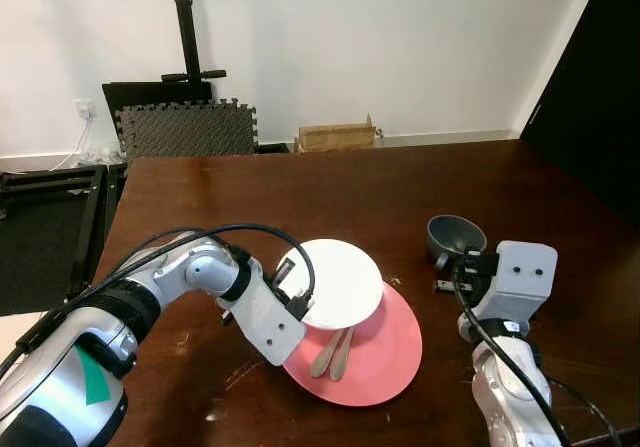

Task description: Setting the table

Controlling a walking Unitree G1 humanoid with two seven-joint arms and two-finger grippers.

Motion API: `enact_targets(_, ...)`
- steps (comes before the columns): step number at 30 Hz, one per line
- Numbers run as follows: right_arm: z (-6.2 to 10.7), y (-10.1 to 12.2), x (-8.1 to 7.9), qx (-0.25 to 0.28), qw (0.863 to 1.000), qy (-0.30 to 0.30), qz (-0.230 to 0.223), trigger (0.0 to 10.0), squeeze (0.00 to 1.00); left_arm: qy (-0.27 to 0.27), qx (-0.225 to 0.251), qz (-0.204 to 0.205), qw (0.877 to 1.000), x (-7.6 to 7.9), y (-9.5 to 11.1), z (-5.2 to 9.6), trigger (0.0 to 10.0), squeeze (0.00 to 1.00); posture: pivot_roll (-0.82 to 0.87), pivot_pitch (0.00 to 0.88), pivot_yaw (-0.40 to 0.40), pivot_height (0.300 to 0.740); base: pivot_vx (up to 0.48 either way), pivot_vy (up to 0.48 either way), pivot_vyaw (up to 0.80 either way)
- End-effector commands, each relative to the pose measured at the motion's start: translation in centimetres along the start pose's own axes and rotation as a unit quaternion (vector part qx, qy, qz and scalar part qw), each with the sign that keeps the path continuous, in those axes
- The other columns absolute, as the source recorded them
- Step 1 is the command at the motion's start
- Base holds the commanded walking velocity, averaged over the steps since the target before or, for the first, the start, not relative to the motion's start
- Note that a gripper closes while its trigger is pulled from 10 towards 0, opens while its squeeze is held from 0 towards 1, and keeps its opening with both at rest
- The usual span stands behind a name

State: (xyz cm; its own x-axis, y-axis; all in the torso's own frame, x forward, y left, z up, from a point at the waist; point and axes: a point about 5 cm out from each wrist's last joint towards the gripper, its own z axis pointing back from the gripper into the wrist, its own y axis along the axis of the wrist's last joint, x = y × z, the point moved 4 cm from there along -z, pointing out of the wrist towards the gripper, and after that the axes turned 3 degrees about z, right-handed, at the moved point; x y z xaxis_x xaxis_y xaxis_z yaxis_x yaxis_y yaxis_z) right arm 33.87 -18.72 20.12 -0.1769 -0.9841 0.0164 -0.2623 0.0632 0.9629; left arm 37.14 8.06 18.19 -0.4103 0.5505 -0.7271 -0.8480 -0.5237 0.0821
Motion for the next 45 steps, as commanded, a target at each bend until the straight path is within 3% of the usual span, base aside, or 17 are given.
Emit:
enact_targets(1, 0.1, -0.3, 0.2, -0.006, 1.0, -0.002, 0.003, 10.0, 0.0, -0.007, -0.001, -0.009, 1.0, 0.3, -0.1, -0.1, 0.0, 0.0, -0.01, 0.043, 0.002, 0.74, 0.0, 0.0, 0.0)
enact_targets(7, 0.2, -0.3, 0.4, -0.004, 1.0, -0.005, 0.003, 10.0, 0.0, -0.006, -0.036, -0.002, 0.999, -0.3, -1.5, 2.2, 0.0, 0.0, -0.01, 0.036, 0.012, 0.74, 0.0, 0.0, 0.0)
enact_targets(8, 0.2, -0.3, 0.4, -0.004, 1.0, -0.007, 0.003, 10.0, 0.0, -0.001, -0.048, 0.008, 0.999, -0.7, -2.0, 2.9, 2.0, 0.0, -0.01, 0.036, 0.015, 0.74, 0.0, 0.0, 0.0)
enact_targets(10, 0.2, -0.3, 0.4, -0.004, 1.0, -0.007, 0.003, 10.0, 0.0, -0.001, -0.048, 0.008, 0.999, -0.7, -2.0, 2.9, 2.0, 0.0, -0.01, 0.036, 0.015, 0.74, 0.0, 0.0, 0.0)
enact_targets(11, 0.3, -0.4, 0.5, -0.005, 1.0, -0.008, 0.002, 10.0, 0.0, 0.019, -0.062, 0.034, 0.997, -1.5, -2.7, 4.5, 10.0, 0.0, -0.01, 0.035, 0.015, 0.74, 0.0, 0.0, 0.0)
enact_targets(14, 0.3, -0.6, 0.4, -0.007, 1.0, -0.008, 0.001, 10.0, 0.0, 0.049, -0.06, 0.077, 0.994, -2.4, -3.1, 6.4, 10.0, 0.0, 0.0, 0.035, 0.014, 0.74, 0.0, 0.0, 0.0)
enact_targets(19, 0.2, -0.5, 0.2, -0.007, 1.0, -0.007, 0.0, 10.0, 0.0, 0.067, -0.051, 0.123, 0.989, -2.3, -3.3, 7.7, 10.0, 0.0, 0.01, 0.037, 0.016, 0.74, 0.0, 0.0, 0.0)
enact_targets(23, 0.3, -0.5, 0.2, -0.007, 1.0, -0.007, -0.001, 10.0, 0.0, 0.067, -0.103, 0.189, 0.974, 0.4, -5.3, 10.0, 10.0, 0.0, 0.01, 0.044, 0.025, 0.74, 0.0, 0.0, 0.0)
enact_targets(26, 0.5, -0.7, 0.3, -0.01, 1.0, -0.009, -0.001, 10.0, 0.0, 0.053, -0.111, 0.218, 0.968, 2.7, -5.5, 10.8, 10.0, 0.0, 0.01, 0.046, 0.026, 0.74, 0.0, 0.0, 0.0)
enact_targets(27, 0.5, -0.7, 0.3, -0.01, 1.0, -0.009, -0.001, 10.0, 0.0, 0.053, -0.111, 0.218, 0.968, 2.7, -5.5, 10.8, 10.0, 0.0, 0.01, 0.046, 0.026, 0.74, 0.0, 0.0, 0.0)
enact_targets(29, 0.7, -1.0, 0.5, -0.013, 1.0, -0.01, 0.0, 10.0, 0.0, 0.043, -0.087, 0.241, 0.966, 4.6, -4.2, 11.5, 10.0, 0.0, 0.02, 0.05, 0.027, 0.74, 0.0, 0.0, 0.0)
enact_targets(32, 0.7, -1.0, 0.4, -0.014, 1.0, -0.01, -0.001, 10.0, 0.0, 0.046, -0.079, 0.243, 0.966, 5.0, -3.5, 11.7, 10.0, 0.0, 0.03, 0.051, 0.026, 0.74, 0.0, 0.0, 0.0)
enact_targets(34, 0.6, -1.1, 0.3, -0.016, 1.0, -0.009, -0.001, 10.0, 0.0, 0.038, -0.055, 0.25, 0.966, 5.5, -1.9, 11.9, 10.0, 0.0, 0.03, 0.051, 0.026, 0.74, 0.0, 0.0, 0.0)
enact_targets(39, 0.5, -1.3, 0.0, -0.018, 1.0, -0.004, -0.003, 10.0, 0.0, 0.025, -0.048, 0.231, 0.972, 5.7, 0.1, 12.2, 10.0, 0.0, 0.05, 0.054, 0.018, 0.74, 0.0, 0.0, 0.0)
enact_targets(40, 0.4, -1.3, -0.1, -0.018, 1.0, -0.003, -0.004, 10.0, 0.0, 0.026, -0.048, 0.227, 0.972, 5.6, 0.5, 12.3, 10.0, 0.74, 0.05, 0.054, 0.018, 0.74, 0.0, 0.0, 0.0)
enact_targets(41, 0.4, -1.3, -0.1, -0.018, 1.0, -0.003, -0.004, 10.0, 0.0, 0.024, -0.047, 0.228, 0.972, 5.6, 0.8, 12.4, 10.0, 1.0, 0.05, 0.054, 0.017, 0.74, 0.0, 0.0, 0.0)
enact_targets(45, 0.4, -1.4, -0.2, -0.019, 1.0, -0.001, -0.005, 10.0, 0.0, 0.014, -0.049, 0.238, 0.97, 6.2, 1.4, 12.2, 10.0, 1.0, 0.05, 0.053, 0.013, 0.74, 0.0, 0.0, 0.0)
